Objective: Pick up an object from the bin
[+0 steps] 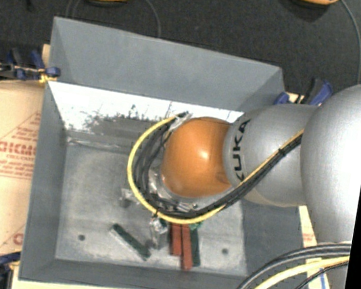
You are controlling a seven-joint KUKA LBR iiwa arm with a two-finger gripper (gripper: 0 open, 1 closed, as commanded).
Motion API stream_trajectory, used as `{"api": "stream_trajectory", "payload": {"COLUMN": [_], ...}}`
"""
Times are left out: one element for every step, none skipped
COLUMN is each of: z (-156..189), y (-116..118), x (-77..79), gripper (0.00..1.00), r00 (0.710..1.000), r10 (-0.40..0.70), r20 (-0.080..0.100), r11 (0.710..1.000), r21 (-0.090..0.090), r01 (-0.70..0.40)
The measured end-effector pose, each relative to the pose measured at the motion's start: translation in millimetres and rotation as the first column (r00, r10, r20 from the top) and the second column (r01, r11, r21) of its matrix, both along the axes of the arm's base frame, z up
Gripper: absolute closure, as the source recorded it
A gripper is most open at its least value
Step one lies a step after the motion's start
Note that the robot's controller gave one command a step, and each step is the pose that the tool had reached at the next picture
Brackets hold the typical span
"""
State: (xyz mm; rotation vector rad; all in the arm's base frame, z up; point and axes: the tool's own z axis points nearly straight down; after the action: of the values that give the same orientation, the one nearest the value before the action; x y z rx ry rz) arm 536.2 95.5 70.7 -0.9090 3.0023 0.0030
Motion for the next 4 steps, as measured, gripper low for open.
{"api": "stream_trajectory", "payload": {"z": [0,2,0,1], "y": [0,4,9,29], "x": [0.0,-25.4,-42.4,-50.8], "gripper": [0.00,0.00,0.00,0.00], "r00": [1.000,0.999,1.000,0.955], "r10": [-0.001,-0.054,0.025,0.296], "r20": [0.000,-0.001,-0.003,0.003], "r11": [1.000,0.999,1.000,0.955], "r21": [0.000,-0.001,-0.003,-0.005], "r01": [0.001,0.054,-0.025,-0.295]}}
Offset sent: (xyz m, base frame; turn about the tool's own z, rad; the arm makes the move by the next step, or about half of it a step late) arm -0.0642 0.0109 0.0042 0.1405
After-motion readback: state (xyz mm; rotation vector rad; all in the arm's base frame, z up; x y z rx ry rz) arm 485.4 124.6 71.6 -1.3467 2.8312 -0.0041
